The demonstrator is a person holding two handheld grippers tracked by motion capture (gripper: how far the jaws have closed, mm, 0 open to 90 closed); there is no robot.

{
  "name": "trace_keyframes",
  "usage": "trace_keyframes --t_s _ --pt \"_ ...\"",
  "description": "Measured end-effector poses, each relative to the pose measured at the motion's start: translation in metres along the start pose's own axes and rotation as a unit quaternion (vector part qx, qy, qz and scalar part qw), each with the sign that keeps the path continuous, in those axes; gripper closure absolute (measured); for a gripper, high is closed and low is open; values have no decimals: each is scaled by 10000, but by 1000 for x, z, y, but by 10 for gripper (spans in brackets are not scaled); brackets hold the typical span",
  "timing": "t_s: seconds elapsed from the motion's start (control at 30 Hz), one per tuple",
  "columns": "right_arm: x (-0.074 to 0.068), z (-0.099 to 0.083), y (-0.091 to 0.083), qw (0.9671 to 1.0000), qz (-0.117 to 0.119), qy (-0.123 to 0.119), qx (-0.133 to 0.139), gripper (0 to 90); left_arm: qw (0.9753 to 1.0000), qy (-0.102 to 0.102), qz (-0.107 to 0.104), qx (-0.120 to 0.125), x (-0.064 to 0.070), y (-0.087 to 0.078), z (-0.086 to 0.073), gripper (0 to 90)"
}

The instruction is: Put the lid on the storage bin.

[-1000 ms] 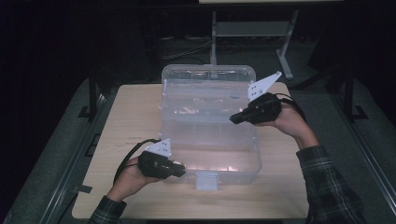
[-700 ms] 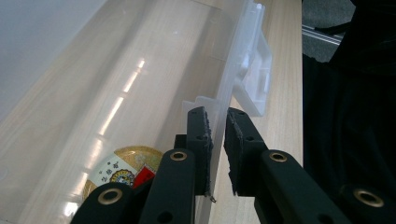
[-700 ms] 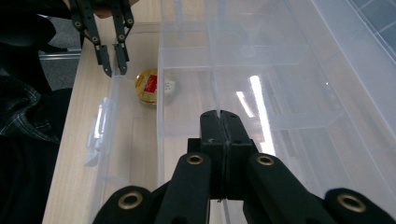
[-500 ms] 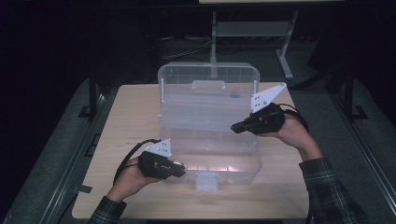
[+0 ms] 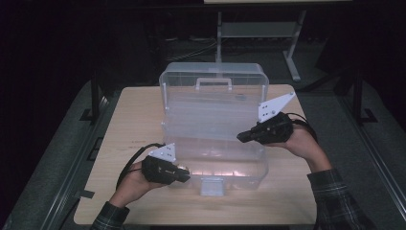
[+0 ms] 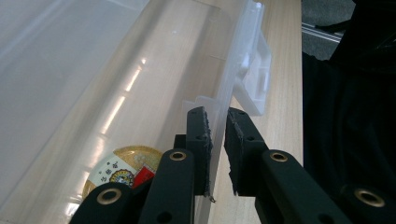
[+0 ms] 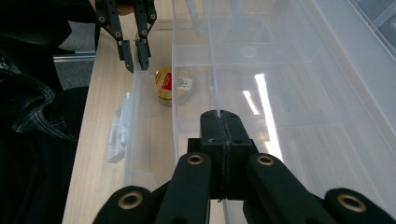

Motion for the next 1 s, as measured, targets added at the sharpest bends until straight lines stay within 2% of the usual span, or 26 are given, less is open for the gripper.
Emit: trace_keyframes --t_s 0.6,1.0 --pt "-14 -7 3 9999 129 28 18 897 10000 43 10 -12 1 0 0 796" --pt "-20 -11 6 9999 130 -17 78 898 10000 73 23 -26 1 0 -1 793"
Point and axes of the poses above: each handheld gripper's, and its own axes: y roughly forward along the jaws, z roughly out of its top, x roughly to its right, the point moved 6 cm from there along y, roughly forward along the jaws, and after that the axes turned 3 degrees about -y, right-handed, at the moved point
